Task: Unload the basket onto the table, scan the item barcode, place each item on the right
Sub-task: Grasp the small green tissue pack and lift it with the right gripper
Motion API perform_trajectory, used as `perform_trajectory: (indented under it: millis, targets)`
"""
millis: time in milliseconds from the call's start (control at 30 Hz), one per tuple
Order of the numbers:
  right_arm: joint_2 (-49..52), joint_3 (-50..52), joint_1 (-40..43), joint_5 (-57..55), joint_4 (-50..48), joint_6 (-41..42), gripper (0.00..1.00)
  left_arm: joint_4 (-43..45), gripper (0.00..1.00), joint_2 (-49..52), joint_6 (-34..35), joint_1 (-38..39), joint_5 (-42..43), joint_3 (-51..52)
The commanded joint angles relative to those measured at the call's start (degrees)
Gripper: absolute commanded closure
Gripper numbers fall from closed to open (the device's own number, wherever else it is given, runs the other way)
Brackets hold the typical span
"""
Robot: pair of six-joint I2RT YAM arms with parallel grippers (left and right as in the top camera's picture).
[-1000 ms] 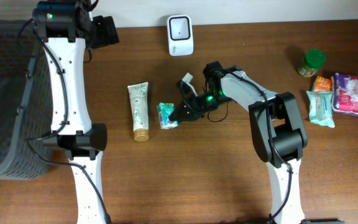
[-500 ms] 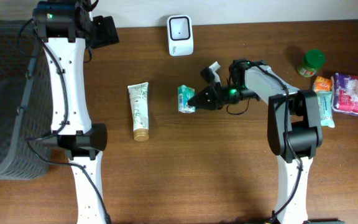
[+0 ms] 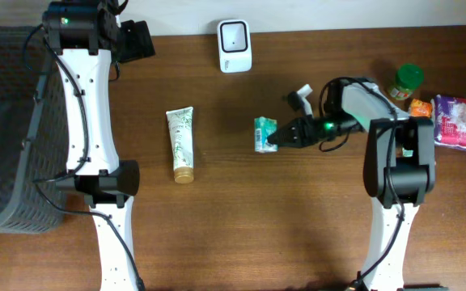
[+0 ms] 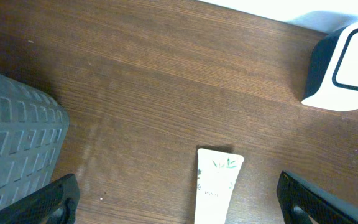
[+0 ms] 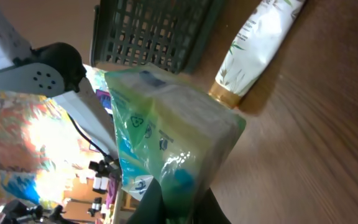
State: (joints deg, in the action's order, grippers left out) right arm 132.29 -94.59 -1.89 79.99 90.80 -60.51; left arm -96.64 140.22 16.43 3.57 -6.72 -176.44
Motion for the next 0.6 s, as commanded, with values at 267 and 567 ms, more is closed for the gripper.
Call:
perform_trajectory:
  millis: [267, 567]
  targets:
    - [0.2, 0.1, -5.0, 9.0, 3.7, -5.3, 0.96, -0.1, 0.01, -1.2, -0.7, 0.0, -0.6, 0.1]
    - [0.2, 0.1, -4.9, 8.9, 1.0, -5.3, 0.96, -0.1, 0.01, -1.2, -0.7, 0.0, -0.6, 0.1]
